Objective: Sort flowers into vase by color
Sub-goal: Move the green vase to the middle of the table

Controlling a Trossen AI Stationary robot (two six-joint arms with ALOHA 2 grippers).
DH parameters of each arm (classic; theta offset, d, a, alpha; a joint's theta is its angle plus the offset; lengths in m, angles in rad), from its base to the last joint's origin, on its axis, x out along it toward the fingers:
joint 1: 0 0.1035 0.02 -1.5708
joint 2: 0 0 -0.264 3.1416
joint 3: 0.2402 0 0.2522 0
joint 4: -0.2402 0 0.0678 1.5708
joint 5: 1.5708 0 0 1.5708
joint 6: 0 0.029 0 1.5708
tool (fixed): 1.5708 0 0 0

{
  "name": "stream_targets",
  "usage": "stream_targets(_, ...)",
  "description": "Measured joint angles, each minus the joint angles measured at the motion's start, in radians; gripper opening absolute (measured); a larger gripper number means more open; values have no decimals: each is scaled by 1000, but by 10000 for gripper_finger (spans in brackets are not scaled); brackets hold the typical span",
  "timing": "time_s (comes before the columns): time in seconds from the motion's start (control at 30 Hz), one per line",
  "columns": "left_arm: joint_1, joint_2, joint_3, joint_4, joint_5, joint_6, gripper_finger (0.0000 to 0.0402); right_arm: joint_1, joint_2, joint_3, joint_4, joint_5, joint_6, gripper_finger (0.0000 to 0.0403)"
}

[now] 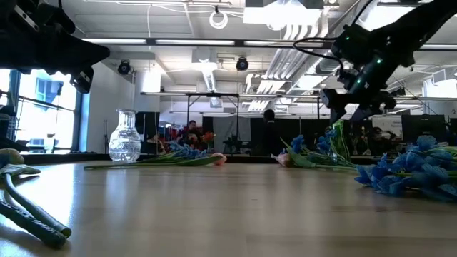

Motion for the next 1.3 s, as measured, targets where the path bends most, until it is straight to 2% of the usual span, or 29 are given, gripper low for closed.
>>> stream_targets(0.1, 0, 0, 0, 0, 0, -3, 0, -17, 55, 1, 73, -40, -29, 269)
stream_targets(0.5, 0, 0, 0, 0, 0, -26, 0, -70, 201, 1, 209, -9, -52, 239)
stream_targets(0.6, 0, 0, 0, 0, 0, -26, 0, -72, 222, 1, 244, -11, -70, 214)
stream_targets(0.73, 0, 0, 0, 0, 0, -26, 0, -72, 228, 1, 258, -11, -79, 161)
stream_targets(0.9, 0, 0, 0, 0, 0, -26, 0, -72, 204, 1, 254, -13, -99, 88)
stream_targets(1.3, 0, 0, 0, 0, 0, -25, 0, -24, -11, 0, 249, -11, -140, 96)
